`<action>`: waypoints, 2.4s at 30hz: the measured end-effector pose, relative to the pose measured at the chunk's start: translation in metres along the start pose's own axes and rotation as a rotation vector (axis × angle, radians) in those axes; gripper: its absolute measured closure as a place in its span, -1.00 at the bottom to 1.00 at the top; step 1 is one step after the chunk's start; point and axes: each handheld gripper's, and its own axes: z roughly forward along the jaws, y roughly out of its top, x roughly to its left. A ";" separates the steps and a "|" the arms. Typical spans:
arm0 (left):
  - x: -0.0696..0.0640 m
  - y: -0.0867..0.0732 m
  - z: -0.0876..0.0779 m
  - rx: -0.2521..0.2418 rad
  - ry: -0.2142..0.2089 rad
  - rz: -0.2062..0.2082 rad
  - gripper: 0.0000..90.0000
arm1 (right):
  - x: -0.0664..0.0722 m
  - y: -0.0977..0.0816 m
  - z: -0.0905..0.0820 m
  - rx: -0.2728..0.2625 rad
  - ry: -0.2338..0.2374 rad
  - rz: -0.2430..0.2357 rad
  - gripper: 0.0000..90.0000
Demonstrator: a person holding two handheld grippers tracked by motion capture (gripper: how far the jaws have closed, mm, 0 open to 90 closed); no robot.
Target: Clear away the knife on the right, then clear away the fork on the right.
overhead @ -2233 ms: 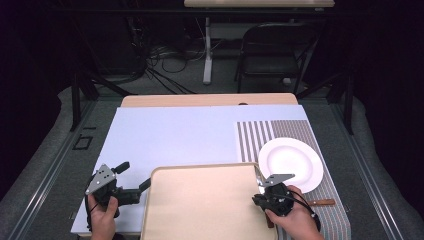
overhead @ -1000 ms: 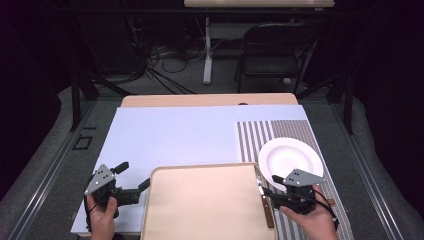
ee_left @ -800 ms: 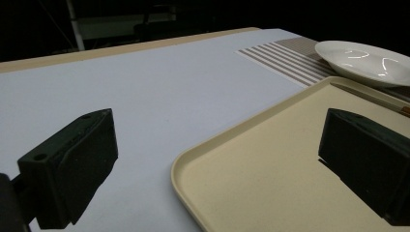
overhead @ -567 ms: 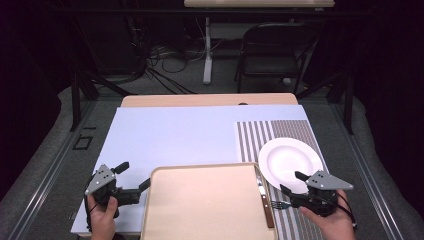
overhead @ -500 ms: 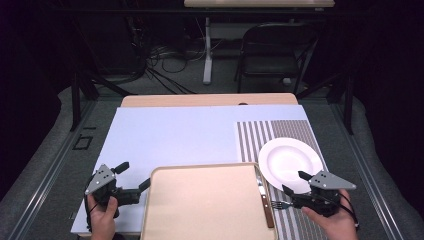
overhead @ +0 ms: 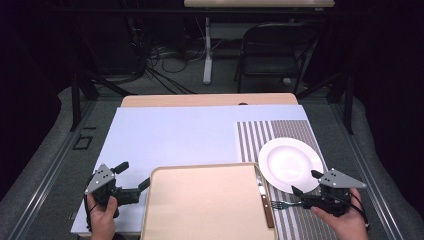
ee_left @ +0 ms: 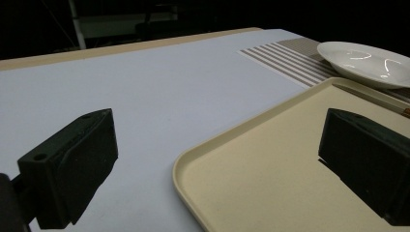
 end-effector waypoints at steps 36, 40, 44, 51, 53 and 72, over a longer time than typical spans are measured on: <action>-0.001 0.000 0.000 -0.003 -0.002 0.004 -0.99 | -0.013 0.012 0.007 0.271 0.105 -0.255 -0.23; -0.001 0.000 0.000 -0.005 0.000 0.005 -0.99 | -0.012 0.014 0.009 0.301 0.133 -0.314 -0.16; -0.001 0.000 0.000 -0.002 0.000 0.005 -0.99 | -0.011 0.015 0.009 0.344 0.131 -0.367 -0.09; -0.001 0.000 0.000 -0.004 -0.002 0.003 -0.99 | -0.012 0.014 0.011 0.414 0.128 -0.450 -0.03; -0.001 0.000 0.001 -0.004 -0.001 0.003 -0.99 | -0.010 0.014 0.012 0.448 0.127 -0.492 -0.02; -0.001 0.000 0.001 -0.002 -0.001 0.004 -0.99 | -0.002 0.010 0.014 0.486 0.253 -0.775 0.10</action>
